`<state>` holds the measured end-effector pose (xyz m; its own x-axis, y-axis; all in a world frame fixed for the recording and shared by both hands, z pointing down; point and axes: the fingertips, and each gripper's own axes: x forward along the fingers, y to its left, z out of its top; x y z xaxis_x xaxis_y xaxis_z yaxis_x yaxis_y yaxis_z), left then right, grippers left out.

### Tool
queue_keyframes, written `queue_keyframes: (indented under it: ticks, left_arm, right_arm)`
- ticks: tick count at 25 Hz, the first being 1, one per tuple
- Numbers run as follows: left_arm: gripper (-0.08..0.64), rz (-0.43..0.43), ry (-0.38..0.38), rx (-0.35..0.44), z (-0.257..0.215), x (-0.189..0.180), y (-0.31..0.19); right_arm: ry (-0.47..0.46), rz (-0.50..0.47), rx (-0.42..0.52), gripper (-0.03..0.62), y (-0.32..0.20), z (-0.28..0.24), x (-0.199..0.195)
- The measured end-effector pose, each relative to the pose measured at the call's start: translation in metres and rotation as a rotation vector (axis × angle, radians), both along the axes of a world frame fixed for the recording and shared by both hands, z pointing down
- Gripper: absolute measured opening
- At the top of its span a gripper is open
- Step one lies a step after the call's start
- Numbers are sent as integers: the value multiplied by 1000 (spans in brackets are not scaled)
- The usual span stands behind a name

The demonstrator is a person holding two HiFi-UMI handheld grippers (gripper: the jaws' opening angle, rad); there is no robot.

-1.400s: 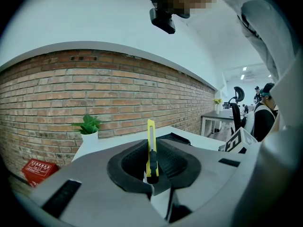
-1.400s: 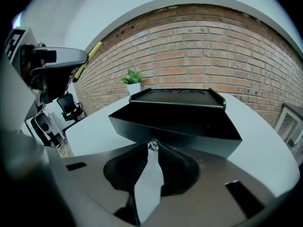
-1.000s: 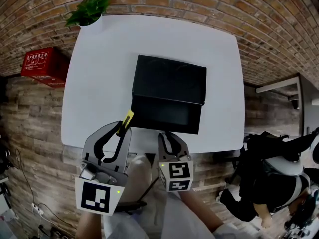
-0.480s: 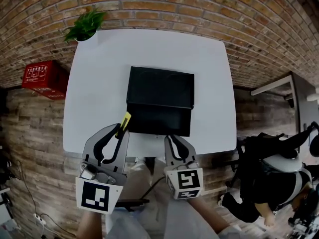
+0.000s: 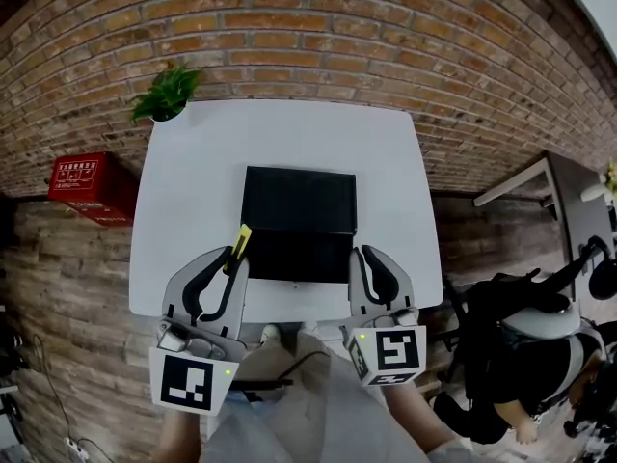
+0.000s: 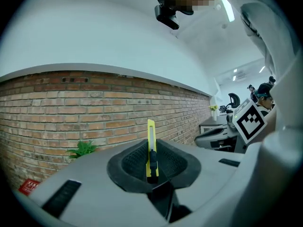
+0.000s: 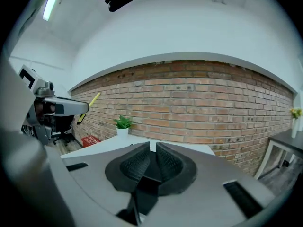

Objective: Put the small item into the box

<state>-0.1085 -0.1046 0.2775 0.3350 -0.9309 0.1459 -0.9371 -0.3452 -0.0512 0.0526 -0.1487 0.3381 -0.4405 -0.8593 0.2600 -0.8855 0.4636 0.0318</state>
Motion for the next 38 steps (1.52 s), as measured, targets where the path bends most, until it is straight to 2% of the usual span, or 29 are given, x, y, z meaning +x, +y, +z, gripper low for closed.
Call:
queue_keyframes:
  ticks: [4,11,18,22,29,38]
  left_arm:
    - [64,-2,-8,26,-14,-1,1]
    - [64,12,-17,64,-27,2,-5]
    - [64,43,-26,52,-19,8,-11]
    - [64,89,-45,41,-10,14,-21]
    - [64,269,-193,26,26,43,-42]
    - [64,511,-406,-128,119,90,-59]
  right_arm:
    - [-10,14,36,66,0,-22,9]
    - [-31,43,45,66,1,-32,20]
    - [-34,58,39,66,3,-30,25]
    - [-31,65,30,66,4,-29,26]
    - [-30,114,15,66,7,-22,37]
    - [-24,196,-13,66,13,-10,62]
